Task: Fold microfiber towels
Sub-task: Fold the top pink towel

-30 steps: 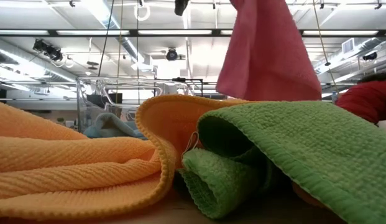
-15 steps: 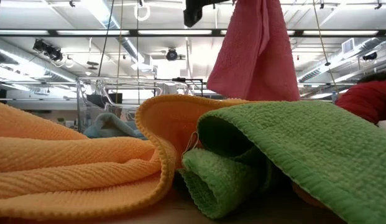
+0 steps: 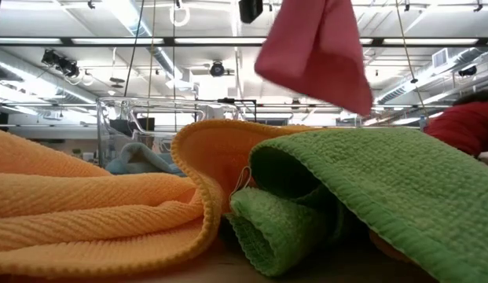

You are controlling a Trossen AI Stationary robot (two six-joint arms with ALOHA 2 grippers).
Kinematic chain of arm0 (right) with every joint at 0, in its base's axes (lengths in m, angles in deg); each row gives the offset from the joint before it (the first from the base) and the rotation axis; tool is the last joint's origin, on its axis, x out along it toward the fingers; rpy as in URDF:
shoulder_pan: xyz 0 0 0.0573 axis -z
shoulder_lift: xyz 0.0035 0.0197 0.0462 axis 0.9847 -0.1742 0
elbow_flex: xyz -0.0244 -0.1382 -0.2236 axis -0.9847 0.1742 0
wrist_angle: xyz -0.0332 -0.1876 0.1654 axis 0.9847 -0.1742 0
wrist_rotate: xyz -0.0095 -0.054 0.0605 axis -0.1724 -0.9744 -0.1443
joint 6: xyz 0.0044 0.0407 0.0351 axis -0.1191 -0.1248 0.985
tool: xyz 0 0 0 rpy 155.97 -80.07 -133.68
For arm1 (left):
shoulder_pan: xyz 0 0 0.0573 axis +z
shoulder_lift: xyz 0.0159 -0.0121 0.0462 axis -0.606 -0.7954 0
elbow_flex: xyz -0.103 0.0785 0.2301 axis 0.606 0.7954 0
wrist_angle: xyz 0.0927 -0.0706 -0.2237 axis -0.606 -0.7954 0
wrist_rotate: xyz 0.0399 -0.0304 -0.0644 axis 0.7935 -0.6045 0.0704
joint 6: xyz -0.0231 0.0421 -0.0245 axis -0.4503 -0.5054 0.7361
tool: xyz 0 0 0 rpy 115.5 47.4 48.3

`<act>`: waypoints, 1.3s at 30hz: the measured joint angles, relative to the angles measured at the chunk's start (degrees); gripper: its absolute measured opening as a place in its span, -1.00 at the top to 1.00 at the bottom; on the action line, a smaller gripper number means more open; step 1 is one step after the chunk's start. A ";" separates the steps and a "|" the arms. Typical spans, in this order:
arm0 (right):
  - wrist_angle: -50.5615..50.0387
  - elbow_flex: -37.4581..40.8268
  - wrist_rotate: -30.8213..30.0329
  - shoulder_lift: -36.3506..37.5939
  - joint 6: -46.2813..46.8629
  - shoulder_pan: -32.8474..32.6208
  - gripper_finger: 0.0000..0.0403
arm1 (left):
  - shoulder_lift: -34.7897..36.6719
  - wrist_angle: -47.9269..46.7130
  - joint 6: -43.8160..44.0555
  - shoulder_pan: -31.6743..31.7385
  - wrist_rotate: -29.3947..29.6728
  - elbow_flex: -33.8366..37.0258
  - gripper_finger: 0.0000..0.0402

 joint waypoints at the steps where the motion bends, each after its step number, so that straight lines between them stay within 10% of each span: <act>1: 0.05 -1.17 0.02 0.00 -0.04 0.44 0.98 | 0.02 0.70 0.06 -0.04 -0.02 0.00 0.03; 12: -0.24 -3.55 -0.02 0.00 -0.81 1.88 0.97 | 0.06 10.66 -3.55 0.11 8.20 0.00 0.04; 39: -0.13 -3.50 7.86 0.21 3.85 1.86 0.96 | 1.26 10.75 -3.83 -0.26 5.08 -0.04 -0.11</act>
